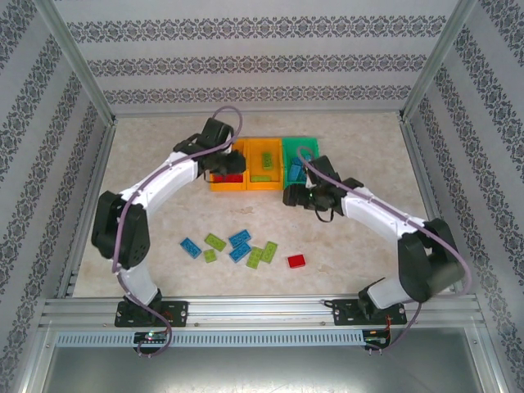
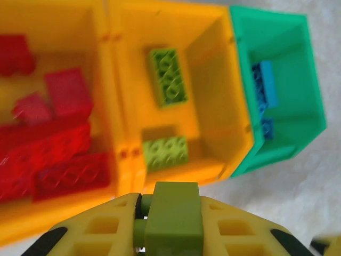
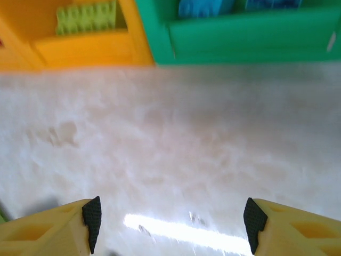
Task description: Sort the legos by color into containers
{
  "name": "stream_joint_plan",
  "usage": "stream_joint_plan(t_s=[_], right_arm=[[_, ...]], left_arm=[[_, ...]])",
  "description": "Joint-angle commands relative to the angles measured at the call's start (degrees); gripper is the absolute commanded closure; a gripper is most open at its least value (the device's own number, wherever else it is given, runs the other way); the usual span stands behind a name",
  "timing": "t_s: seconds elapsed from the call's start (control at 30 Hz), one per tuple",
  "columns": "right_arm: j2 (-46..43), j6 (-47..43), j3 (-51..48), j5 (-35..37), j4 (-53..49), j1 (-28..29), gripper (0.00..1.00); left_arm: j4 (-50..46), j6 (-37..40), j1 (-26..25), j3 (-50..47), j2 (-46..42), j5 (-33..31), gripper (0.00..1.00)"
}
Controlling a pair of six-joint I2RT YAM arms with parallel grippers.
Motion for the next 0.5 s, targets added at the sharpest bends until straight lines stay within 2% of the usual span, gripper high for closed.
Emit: stream_joint_plan(t_s=[0.0,0.13,0.27,0.47], right_arm=[[-5.05,-2.36,-4.84,4.40,-0.63,2.53,0.25],[-9.18,-1.63,-9.24,4.53,-2.86,4.40,0.21],[-10.41,5.27,-11.55,3.71,-6.46,5.82,0.22],[-12.29,8.59,-14.53,6.52,-6.38,13.75,0.17]], left_arm=[[-0.63,0.62,-0.64,6.76,6.24,3.88,0.83],[-2.71,-0.48,-0.77,14.15,12.51,3.16,0.82],[-3.54,-1.33,-0.90,18.12,15.73,1.71,0.80],[-4.95,-1.54,-1.32,22.22,19.36,2.59,0.74]])
